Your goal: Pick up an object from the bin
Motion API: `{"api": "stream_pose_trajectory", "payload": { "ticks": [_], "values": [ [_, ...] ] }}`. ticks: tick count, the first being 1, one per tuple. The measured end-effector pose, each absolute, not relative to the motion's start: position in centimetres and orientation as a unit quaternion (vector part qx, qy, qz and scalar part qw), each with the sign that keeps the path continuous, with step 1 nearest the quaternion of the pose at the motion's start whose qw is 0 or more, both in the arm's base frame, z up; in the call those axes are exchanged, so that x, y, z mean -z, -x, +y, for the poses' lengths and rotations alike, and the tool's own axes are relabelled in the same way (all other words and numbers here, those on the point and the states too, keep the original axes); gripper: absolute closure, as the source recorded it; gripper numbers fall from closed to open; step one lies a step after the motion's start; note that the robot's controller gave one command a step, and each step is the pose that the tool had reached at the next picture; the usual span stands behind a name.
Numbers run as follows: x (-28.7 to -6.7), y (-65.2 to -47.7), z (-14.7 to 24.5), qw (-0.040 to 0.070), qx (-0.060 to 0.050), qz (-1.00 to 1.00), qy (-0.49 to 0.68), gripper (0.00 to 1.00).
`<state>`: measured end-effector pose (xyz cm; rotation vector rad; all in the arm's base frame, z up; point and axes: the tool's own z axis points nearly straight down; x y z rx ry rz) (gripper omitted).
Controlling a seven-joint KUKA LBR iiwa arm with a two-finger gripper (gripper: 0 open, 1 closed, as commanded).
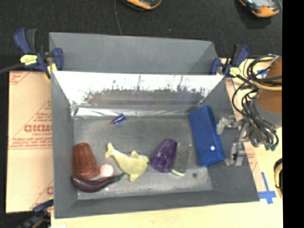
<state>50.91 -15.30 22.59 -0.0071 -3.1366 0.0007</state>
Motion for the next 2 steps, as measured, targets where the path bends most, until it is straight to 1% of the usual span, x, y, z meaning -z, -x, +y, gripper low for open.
{"api": "stream_pose_trajectory", "payload": {
  "ticks": [1,2],
  "values": [
    [-23.1,-51.1,-15.2,-0.002,-0.001,-1.000,0.000,0.00],
    [-22.0,-52.5,-9.6,-0.001,-0.002,-0.999,-0.053,0.00]
  ]
}}
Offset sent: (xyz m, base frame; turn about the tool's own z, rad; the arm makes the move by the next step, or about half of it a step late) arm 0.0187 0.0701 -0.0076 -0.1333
